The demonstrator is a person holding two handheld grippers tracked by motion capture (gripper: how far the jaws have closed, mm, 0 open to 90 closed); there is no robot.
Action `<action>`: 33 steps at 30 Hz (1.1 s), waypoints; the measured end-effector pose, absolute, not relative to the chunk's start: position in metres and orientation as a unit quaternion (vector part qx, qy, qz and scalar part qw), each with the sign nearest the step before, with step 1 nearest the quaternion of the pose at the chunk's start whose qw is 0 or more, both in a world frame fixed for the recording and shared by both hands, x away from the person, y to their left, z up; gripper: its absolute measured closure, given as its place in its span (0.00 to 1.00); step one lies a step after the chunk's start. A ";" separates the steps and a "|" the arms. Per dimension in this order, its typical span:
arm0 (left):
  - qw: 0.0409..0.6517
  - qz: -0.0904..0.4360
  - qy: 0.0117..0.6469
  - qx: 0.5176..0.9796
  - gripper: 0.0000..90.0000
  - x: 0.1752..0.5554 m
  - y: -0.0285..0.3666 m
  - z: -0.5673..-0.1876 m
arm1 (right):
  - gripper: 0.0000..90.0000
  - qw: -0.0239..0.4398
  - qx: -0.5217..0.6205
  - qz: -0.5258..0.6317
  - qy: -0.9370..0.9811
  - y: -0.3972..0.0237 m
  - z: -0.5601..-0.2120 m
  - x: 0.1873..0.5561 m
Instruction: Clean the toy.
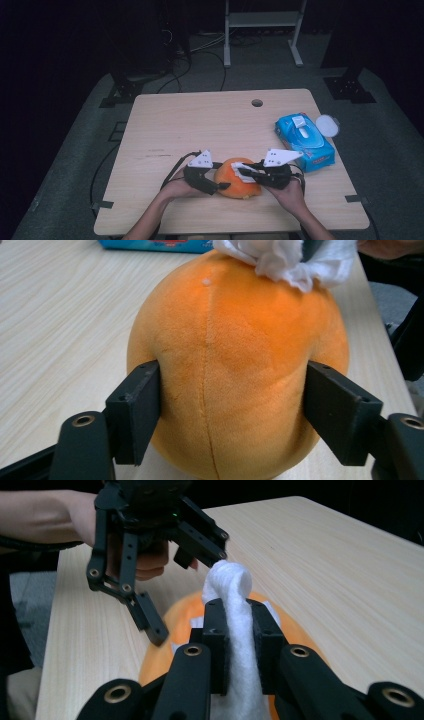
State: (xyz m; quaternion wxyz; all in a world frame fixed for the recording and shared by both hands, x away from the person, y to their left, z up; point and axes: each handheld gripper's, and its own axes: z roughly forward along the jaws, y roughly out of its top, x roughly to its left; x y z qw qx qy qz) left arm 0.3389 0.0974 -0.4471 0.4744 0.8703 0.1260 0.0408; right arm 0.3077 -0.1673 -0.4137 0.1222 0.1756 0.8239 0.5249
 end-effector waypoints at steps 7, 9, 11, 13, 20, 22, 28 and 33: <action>0.481 0.027 0.145 0.864 0.33 0.344 0.105 -0.450 | 0.89 0.121 0.190 0.523 0.822 -0.181 -0.419 0.315; 0.483 0.024 0.148 0.863 0.33 0.345 0.106 -0.451 | 0.89 0.123 0.196 0.521 0.822 -0.187 -0.421 0.314; 0.484 0.021 0.150 0.862 0.33 0.345 0.107 -0.452 | 0.89 0.124 0.202 0.518 0.822 -0.193 -0.423 0.312; 0.484 0.020 0.152 0.861 0.33 0.346 0.108 -0.452 | 0.88 0.122 0.207 0.517 0.822 -0.200 -0.425 0.309; 0.481 0.017 0.150 0.864 0.33 0.347 0.109 -0.453 | 0.88 0.101 0.213 0.515 0.824 -0.208 -0.431 0.296; 0.483 0.015 0.150 0.862 0.33 0.347 0.109 -0.454 | 0.88 0.098 0.214 0.515 0.824 -0.208 -0.432 0.295; 0.483 0.014 0.148 0.863 0.33 0.349 0.110 -0.454 | 0.89 0.084 0.245 0.519 0.815 -0.216 -0.437 0.307; 0.486 0.012 0.151 0.861 0.33 0.349 0.110 -0.454 | 0.89 0.082 0.254 0.505 0.821 -0.222 -0.441 0.307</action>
